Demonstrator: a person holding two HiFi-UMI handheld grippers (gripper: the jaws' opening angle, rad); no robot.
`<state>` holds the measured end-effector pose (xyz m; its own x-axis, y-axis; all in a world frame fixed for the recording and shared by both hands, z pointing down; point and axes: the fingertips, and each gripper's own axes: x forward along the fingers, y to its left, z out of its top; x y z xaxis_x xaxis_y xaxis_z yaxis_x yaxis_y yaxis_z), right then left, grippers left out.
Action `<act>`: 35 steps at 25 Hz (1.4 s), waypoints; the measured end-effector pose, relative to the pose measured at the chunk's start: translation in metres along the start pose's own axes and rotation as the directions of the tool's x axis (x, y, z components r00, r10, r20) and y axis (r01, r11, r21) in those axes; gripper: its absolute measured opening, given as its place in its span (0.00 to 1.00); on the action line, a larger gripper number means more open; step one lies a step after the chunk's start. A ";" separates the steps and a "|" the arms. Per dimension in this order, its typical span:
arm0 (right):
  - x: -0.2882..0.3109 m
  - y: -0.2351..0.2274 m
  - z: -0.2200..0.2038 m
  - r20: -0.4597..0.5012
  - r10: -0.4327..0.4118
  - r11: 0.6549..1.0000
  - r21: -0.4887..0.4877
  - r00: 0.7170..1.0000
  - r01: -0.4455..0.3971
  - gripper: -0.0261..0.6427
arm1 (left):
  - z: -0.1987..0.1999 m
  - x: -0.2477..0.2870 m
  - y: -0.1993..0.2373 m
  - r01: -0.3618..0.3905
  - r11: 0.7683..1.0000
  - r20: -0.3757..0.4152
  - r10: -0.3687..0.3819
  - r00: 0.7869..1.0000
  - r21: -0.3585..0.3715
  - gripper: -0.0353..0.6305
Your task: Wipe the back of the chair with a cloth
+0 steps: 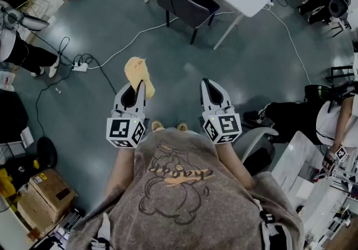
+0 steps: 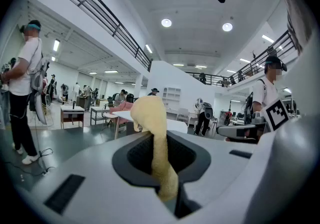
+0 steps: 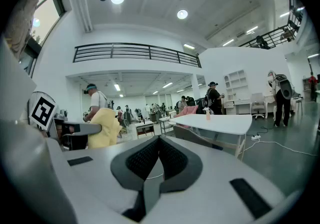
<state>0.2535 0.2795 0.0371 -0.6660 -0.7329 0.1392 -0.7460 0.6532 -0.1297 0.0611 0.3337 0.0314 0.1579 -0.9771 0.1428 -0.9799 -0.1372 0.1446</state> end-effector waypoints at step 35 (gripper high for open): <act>0.113 0.018 -0.006 0.029 -0.027 0.999 0.044 0.999 0.026 0.08 | 0.000 0.069 0.104 0.074 0.997 -0.029 -0.073 0.997 0.025 0.13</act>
<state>0.1650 0.2094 0.0562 -0.6449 -0.7557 0.1141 -0.7622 0.6250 -0.1689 -0.0296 0.2522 0.0558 0.2329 -0.9592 0.1600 -0.9683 -0.2134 0.1301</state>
